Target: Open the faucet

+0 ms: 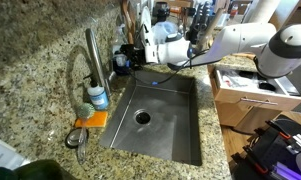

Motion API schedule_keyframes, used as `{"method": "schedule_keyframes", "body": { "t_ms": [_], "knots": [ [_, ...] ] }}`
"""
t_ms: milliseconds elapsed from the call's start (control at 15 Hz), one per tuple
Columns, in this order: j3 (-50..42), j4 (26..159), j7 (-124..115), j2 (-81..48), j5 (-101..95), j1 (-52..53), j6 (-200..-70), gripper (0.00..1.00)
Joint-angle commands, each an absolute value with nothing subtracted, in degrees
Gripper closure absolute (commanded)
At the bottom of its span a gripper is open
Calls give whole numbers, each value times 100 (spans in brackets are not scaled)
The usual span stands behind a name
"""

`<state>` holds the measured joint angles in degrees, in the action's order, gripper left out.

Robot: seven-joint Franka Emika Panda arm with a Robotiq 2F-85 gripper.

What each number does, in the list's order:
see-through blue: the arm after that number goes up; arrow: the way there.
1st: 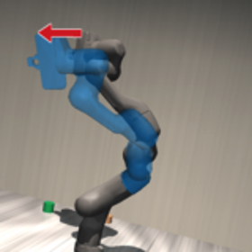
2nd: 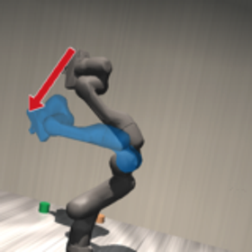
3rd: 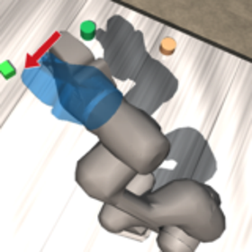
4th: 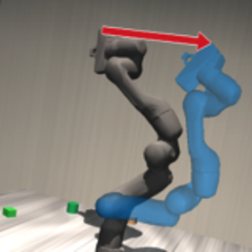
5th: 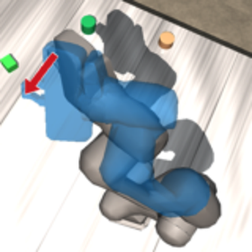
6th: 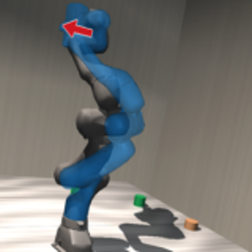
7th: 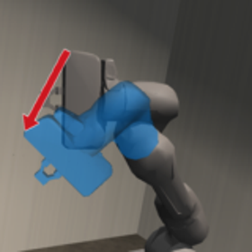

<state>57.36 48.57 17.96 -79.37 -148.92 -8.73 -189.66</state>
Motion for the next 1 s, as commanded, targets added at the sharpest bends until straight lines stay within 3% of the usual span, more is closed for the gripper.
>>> {"method": "schedule_keyframes", "body": {
  "t_ms": [0, 467, 933],
  "knots": [
    [5767, 4782, 1844, -8000, -14892, -858, -18985, 0],
    [6396, 4243, 1867, -8516, -14856, -585, -18979, 0],
    [6467, 4272, 1499, -8442, -14635, -541, -19128, 0]
  ]
}}
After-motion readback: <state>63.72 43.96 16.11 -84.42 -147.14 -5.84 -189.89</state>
